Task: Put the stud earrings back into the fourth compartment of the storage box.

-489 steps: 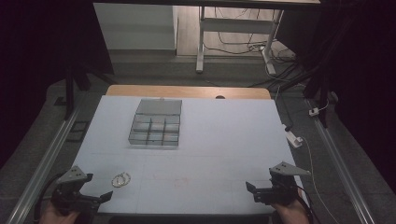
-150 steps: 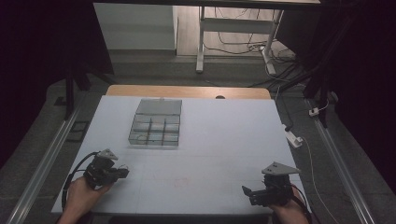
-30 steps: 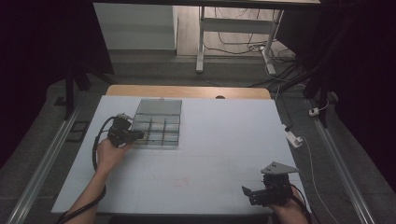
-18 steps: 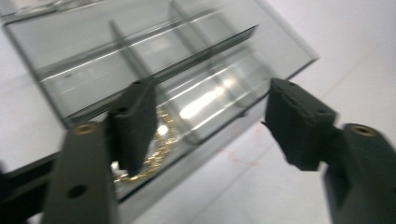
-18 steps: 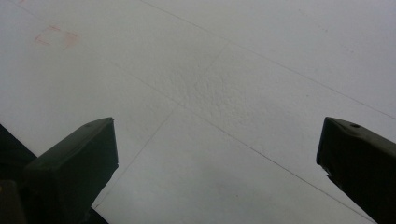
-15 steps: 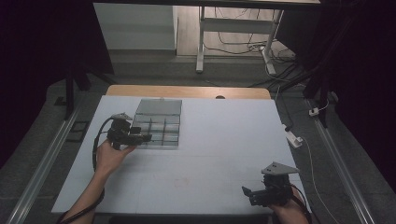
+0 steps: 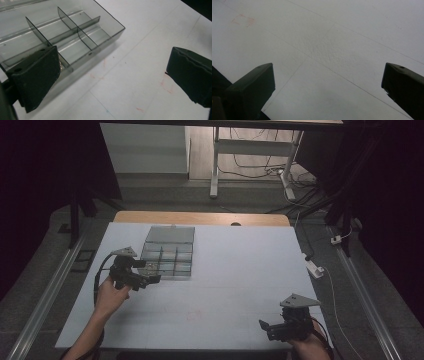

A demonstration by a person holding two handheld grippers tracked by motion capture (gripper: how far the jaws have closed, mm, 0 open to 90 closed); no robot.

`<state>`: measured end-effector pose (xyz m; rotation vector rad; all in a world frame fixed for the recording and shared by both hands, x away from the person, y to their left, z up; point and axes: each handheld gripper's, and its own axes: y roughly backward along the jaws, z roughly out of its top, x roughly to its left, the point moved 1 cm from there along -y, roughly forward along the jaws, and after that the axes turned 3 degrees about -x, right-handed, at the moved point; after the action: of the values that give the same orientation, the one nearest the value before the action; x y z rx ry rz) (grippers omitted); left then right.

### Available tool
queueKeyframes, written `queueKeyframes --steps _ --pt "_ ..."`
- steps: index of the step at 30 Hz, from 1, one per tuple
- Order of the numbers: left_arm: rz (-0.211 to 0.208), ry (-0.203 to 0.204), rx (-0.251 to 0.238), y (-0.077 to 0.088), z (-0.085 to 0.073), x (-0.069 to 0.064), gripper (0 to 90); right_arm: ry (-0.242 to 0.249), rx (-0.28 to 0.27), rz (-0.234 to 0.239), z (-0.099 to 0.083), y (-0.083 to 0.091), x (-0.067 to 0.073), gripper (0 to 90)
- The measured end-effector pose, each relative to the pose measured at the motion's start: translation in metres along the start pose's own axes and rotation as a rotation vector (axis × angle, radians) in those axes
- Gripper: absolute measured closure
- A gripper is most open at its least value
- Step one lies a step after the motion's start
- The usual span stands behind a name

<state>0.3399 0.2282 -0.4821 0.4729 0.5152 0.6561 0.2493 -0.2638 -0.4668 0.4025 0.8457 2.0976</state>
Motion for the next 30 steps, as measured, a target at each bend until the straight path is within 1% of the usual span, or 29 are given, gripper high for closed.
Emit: queueKeyframes --steps 8,11,21,30 --pt "-0.016 -0.020 0.011 0.018 -0.015 -0.022 0.0 0.003 0.002 -0.003 0.000 0.000 0.000 0.0" --pt "-0.020 -0.019 0.011 0.024 -0.021 -0.028 0.0 0.003 0.002 -0.004 0.000 0.000 0.001 0.0" --pt "-0.027 -0.004 -0.015 0.047 -0.041 -0.042 0.0 0.001 0.004 -0.004 0.000 -0.001 0.000 0.0" --pt "-0.010 0.009 -0.018 0.063 -0.060 -0.051 0.0 0.001 0.005 -0.006 0.000 -0.001 0.000 0.0"
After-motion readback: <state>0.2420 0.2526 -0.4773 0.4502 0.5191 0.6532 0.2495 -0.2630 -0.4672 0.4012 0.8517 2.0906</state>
